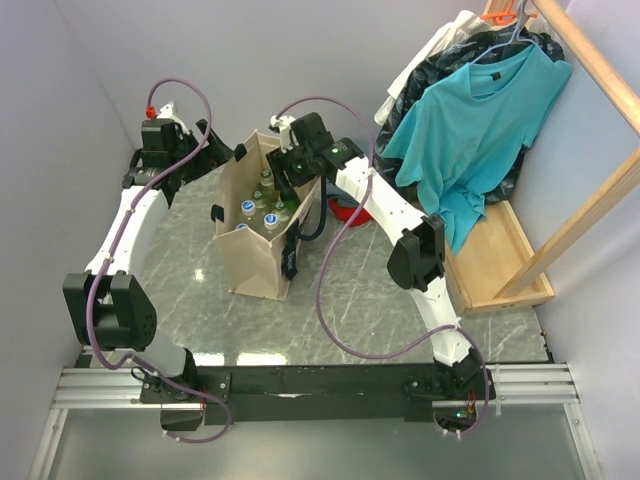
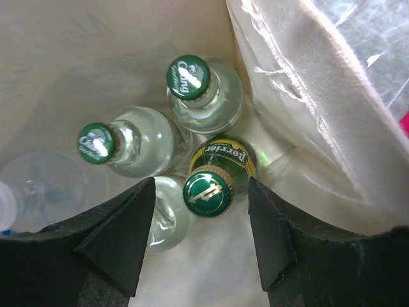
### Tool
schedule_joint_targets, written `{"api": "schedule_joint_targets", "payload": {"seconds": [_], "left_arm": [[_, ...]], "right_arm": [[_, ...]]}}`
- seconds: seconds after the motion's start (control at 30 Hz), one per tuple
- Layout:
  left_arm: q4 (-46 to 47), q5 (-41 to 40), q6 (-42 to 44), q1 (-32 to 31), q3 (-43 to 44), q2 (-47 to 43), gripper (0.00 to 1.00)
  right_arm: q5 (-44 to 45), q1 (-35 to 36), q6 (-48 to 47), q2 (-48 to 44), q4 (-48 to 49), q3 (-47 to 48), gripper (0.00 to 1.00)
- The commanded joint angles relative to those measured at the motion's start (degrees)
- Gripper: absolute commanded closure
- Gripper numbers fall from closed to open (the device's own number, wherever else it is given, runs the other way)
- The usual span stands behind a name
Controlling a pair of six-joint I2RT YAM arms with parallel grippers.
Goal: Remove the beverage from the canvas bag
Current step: Take out the drink from the canvas bag.
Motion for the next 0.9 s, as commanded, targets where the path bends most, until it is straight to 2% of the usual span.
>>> {"api": "schedule_joint_targets", "payload": {"seconds": [0.0,0.2,0.33,0.37,0.43,0.6,0.63,0.67,0.7,0.87], "left_arm": [[1.09,0.38,-0.32,-0.09,-0.21,-0.97,0.04],[1.18,0.64,-0.4,-0.17,-0.3,-0.97,0.04],[1.35,0.9,-0.58,-0.17,-0.47,-0.88,0.04],[1.44,0.99,-0.58,-0.17,-0.56,-0.97,0.04],[1.62,1.08,-0.75,-0.17,-0.65,-0.88,0.04],[1.44,0.82,-0.58,-0.26,-0.65,-0.97,0.04],[1.44,0.82,-0.58,-0.17,-0.65,-0.97,0.04],[1.44,0.73,-0.58,-0.17,-0.65,-0.8,0.04],[1.27,0.73,-0.58,-0.17,-0.56,-0.71,0.04],[1.35,0.82,-0.67,-0.17,-0.39,-0.7,0.04]], "right_arm": [[-0.12,-0.04,0.64,1.48,0.85,1.73,0.33],[0.5,-0.04,0.64,1.13,1.99,1.38,0.35],[0.85,-0.12,0.99,1.13,2.7,1.21,0.41],[0.94,-0.04,1.08,0.96,2.87,1.03,0.47],[1.2,-0.12,1.43,0.78,3.92,0.51,0.5],[0.85,-0.04,1.43,1.22,4.1,0.94,0.76],[0.94,-0.04,1.43,1.22,4.19,0.86,0.84],[1.02,-0.12,1.43,1.22,4.45,0.77,0.96],[1.03,-0.04,1.43,1.22,4.45,0.77,1.0],[0.41,-0.04,1.34,0.87,5.42,0.59,1.0]]}}
